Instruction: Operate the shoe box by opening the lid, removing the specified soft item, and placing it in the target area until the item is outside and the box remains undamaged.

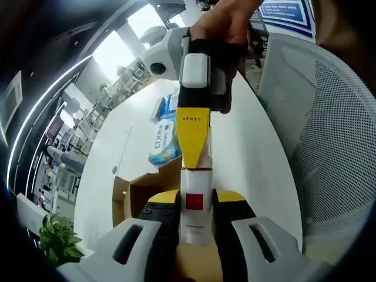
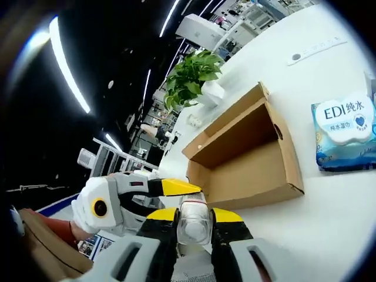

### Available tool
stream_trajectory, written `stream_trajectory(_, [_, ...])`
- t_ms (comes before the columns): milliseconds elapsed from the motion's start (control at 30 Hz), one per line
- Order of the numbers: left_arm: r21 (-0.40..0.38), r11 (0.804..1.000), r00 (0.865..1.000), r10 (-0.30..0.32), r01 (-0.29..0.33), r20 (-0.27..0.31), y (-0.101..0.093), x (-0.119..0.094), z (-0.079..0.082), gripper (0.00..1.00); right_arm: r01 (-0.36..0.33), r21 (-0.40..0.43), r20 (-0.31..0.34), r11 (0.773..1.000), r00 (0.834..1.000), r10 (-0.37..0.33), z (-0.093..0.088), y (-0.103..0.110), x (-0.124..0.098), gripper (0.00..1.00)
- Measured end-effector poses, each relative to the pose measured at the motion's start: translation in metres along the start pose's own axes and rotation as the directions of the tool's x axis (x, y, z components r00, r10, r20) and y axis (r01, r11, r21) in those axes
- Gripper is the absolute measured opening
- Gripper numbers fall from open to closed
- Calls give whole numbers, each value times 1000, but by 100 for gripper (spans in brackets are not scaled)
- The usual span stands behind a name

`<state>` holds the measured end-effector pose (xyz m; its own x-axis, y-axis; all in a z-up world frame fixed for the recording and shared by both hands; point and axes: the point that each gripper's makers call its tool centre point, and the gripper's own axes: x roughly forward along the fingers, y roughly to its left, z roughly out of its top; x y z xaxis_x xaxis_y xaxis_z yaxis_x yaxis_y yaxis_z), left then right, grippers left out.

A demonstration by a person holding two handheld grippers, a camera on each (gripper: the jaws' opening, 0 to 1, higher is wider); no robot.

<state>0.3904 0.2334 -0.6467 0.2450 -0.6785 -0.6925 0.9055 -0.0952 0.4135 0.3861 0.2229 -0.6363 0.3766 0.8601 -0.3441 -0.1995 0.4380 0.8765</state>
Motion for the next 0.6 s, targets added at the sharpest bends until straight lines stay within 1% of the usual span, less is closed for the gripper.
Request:
stream_trajectory(67, [13, 1000, 1000, -2, 2, -6, -1, 1, 0, 22, -3, 19, 1, 1000, 1000, 3, -1, -2, -1, 17])
stream_trajectory(167, [28, 1000, 1000, -7, 8, -22, -3, 3, -3, 22, -10, 72, 12, 997, 1000, 9, -2, -2, -3, 16])
stream_trajectory(300, [34, 999, 999, -15, 16, -33, -6, 3, -6, 25, -6, 98, 25, 995, 1000, 4, -3, -6, -8, 16])
stream_trajectory(367, [21, 1000, 1000, -15, 16, -25, -5, 2, -5, 26, -18, 134, 47, 991, 999, 12, -2, -5, -12, 16])
stream_trajectory(467, [-6, 1000, 1000, -11, 11, -19, -3, 1, -6, 27, -19, 140, 60, 990, 998, 11, -2, -7, -18, 16])
stream_trajectory(600, [-66, 998, 1000, -9, 9, -1, -2, 1, -7, 30, -19, 166, 85, 986, 996, 5, -4, -7, -25, 16])
